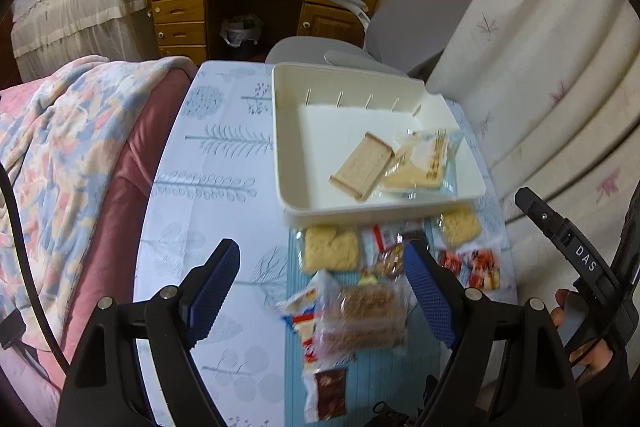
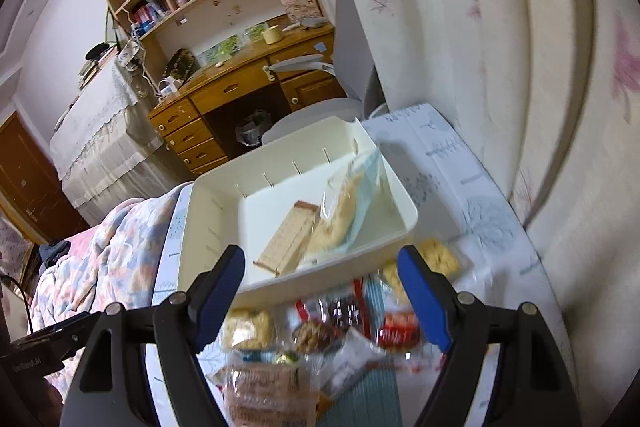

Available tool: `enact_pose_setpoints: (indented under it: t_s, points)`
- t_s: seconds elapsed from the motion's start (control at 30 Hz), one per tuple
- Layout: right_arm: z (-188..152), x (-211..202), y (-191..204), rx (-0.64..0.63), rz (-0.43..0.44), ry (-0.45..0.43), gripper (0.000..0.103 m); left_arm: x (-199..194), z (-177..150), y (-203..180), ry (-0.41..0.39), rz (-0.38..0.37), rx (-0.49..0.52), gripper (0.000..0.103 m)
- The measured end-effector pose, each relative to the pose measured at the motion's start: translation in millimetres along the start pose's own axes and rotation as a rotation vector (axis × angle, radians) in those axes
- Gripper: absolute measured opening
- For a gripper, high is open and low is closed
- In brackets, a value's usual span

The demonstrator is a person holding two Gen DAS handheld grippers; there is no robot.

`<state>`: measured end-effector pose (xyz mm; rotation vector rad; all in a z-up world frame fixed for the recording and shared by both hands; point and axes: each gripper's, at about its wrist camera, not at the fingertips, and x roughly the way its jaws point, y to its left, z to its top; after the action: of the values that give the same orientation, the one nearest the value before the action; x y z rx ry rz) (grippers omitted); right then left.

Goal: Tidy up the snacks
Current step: 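Withdraw both tools from the tray toward the remaining snacks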

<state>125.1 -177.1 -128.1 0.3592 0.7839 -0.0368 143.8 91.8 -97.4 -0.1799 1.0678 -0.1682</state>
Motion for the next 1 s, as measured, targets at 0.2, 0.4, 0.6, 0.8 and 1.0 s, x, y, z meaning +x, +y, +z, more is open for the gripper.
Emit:
enact_pose_setpoints:
  t_s: [0.2, 0.4, 0.6, 0.8, 1.0]
  points:
    - [-34.8, -14.7, 6.4, 0.041, -0.013, 0.002, 0.079, -1.7, -24.2, 14.4, 0.053, -0.023, 0.043, 0.083]
    - [-61.3, -18.7, 17.4, 0.020, -0.027, 0.026, 0.079, 1.6, -44.7, 27.0, 0.113, -0.031, 0.061, 0.083]
    - [-75.0, -13.3, 29.7, -0.066, 0.003, 0.086, 0.079, 4.0, -66.7, 38.7, 0.164, -0.008, 0.040, 0.083]
    - [-78.9, 4.5, 51.9, -0.281, 0.070, 0.174, 0.079, 10.2, -89.6, 32.7, 0.233, -0.004, 0.002, 0.083]
    - [-83.8, 18.4, 65.2, -0.463, 0.159, 0.236, 0.079, 20.6, -104.5, 19.6, 0.274, 0.019, -0.057, 0.083]
